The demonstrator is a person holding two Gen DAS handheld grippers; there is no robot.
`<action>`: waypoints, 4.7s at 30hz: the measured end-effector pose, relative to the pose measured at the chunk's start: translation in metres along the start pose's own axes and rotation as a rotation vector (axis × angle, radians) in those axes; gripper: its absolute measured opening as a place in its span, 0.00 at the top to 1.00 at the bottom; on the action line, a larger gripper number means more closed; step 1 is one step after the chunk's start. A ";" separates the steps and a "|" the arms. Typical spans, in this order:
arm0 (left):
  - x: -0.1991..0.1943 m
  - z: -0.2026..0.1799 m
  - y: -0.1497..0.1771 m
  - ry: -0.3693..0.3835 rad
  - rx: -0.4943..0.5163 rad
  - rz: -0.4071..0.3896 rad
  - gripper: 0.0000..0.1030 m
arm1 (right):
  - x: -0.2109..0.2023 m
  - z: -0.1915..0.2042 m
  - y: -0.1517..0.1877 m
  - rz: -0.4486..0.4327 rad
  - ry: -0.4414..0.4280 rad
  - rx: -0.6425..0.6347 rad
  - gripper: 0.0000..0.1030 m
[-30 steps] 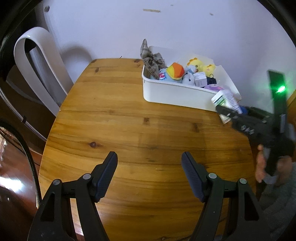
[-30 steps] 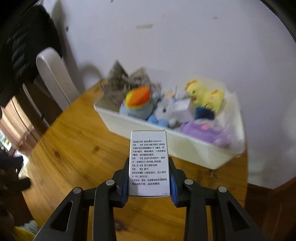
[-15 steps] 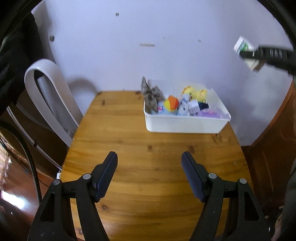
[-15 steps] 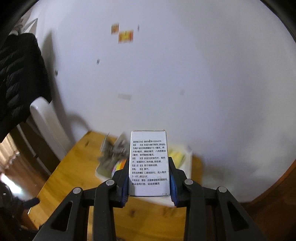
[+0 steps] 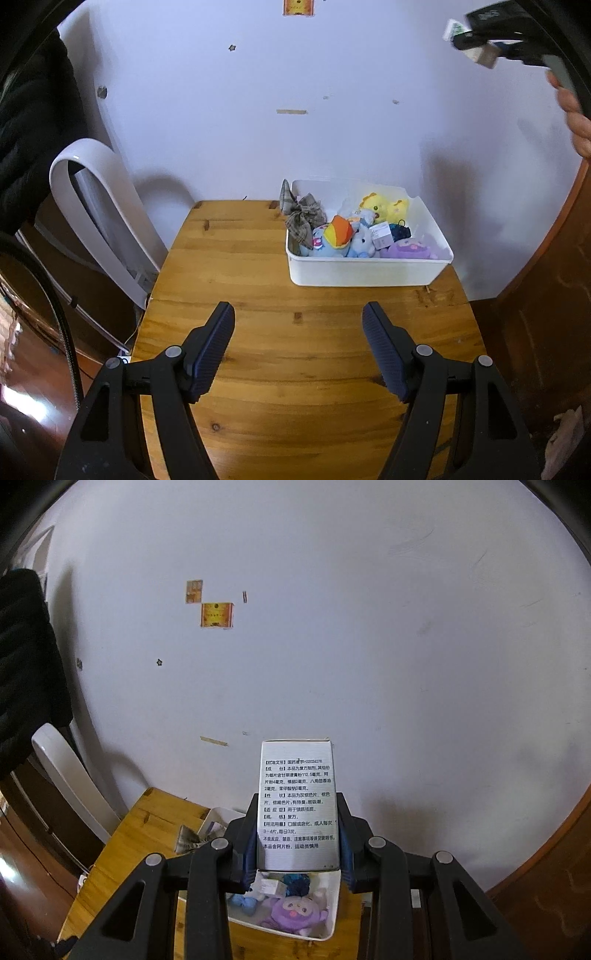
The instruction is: Organize objects
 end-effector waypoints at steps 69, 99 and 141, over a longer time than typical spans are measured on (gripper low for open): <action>-0.059 0.010 0.034 0.119 -0.008 0.053 0.27 | -0.085 0.020 0.183 0.252 -0.074 0.164 0.25; -0.074 0.001 0.062 0.115 0.088 0.102 0.27 | -0.173 0.044 0.287 0.357 -0.005 0.251 0.21; -0.058 -0.009 0.066 0.116 0.172 0.155 0.27 | -0.161 0.056 0.280 0.356 -0.003 0.181 0.22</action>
Point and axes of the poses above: each gripper's, at about its wrist camera, not at the fingertips, and x roughly the way its jaws point, z to its left, y to its underside, the point moved 5 cm from there along x, roughly the way its jaws point, and after that the axes turned 5 degrees about -z, right-handed, at the moved point
